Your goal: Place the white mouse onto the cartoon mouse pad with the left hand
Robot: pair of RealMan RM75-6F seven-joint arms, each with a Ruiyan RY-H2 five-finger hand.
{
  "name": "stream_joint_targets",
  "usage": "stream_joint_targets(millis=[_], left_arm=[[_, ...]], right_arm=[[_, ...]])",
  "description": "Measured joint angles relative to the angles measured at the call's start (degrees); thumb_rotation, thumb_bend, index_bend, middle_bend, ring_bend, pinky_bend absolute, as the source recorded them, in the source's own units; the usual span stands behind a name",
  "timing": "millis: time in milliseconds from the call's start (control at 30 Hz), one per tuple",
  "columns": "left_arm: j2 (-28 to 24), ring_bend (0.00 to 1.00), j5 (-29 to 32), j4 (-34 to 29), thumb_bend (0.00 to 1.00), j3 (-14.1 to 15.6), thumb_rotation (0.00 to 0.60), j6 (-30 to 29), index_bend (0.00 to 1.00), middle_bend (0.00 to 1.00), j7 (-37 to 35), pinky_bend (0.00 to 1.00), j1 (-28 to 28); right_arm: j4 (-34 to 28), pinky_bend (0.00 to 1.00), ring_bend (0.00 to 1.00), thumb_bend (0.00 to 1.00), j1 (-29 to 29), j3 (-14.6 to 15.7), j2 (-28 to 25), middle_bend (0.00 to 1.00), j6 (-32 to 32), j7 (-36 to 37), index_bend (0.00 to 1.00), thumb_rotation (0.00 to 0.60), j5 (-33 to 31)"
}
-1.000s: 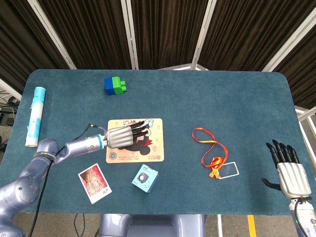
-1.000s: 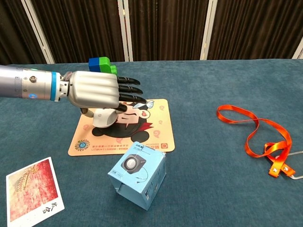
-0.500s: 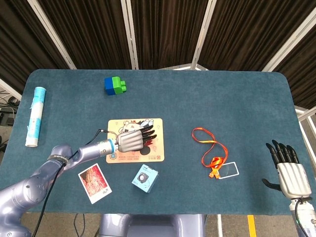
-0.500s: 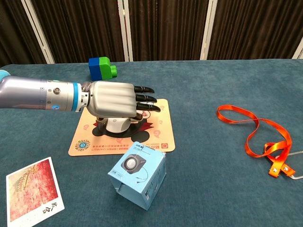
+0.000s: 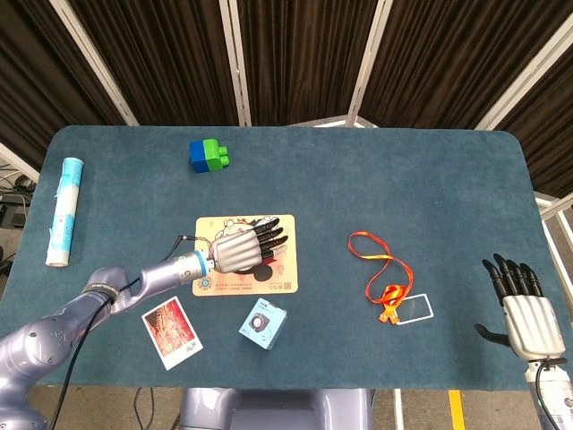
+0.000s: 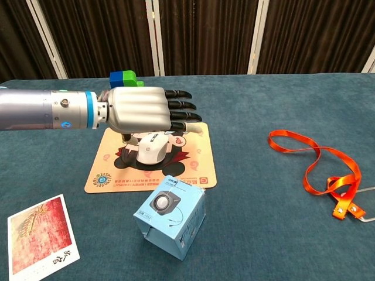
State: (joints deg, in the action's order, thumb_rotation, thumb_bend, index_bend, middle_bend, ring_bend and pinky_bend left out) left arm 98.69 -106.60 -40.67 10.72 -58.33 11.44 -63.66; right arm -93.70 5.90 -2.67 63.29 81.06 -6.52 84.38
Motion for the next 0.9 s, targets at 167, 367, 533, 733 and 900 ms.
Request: stream_joint_targets(millis=[167, 367, 533, 733, 900], left_arm=[[-5.5, 0.00, 1.5, -7.9, 0.05, -1.5, 0.600, -1.9, 0.00, 0.00, 3.3, 0.00, 1.1], [-13.2, 0.00, 6.2, -22.6, 0.05, -4.3, 0.600, -7.2, 0.00, 0.00, 10.7, 0.00, 6.6], [-20.1, 0.00, 10.7, -36.9, 0.05, -5.2, 0.600, -14.6, 0.00, 0.00, 18.2, 0.00, 15.2], [-25.5, 0.00, 18.5, -47.6, 0.05, -4.0, 0.600, -21.2, 0.00, 0.00, 20.1, 0.00, 27.3], [-27.4, 0.00, 20.8, -51.0, 0.05, -3.2, 0.600, -27.4, 0.00, 0.00, 18.1, 0.00, 34.6]], right_arm=[[0.0, 0.00, 0.00, 0.09, 0.0, 0.0, 0.1, 0.00, 0.0, -0.3, 0.00, 0.600, -0.1], [0.1, 0.00, 0.00, 0.09, -0.1, -0.1, 0.4, 0.00, 0.3, -1.4, 0.00, 0.600, -0.1], [0.2, 0.00, 0.00, 0.09, -0.2, 0.0, 0.5, 0.00, 0.8, -1.6, 0.00, 0.600, 0.2], [0.5, 0.00, 0.00, 0.09, -0.4, 0.1, 0.6, 0.00, 1.4, -1.8, 0.00, 0.600, 0.9], [0.7, 0.00, 0.00, 0.08, -0.6, 0.3, 0.7, 0.00, 1.7, -1.9, 0.00, 0.600, 1.3]])
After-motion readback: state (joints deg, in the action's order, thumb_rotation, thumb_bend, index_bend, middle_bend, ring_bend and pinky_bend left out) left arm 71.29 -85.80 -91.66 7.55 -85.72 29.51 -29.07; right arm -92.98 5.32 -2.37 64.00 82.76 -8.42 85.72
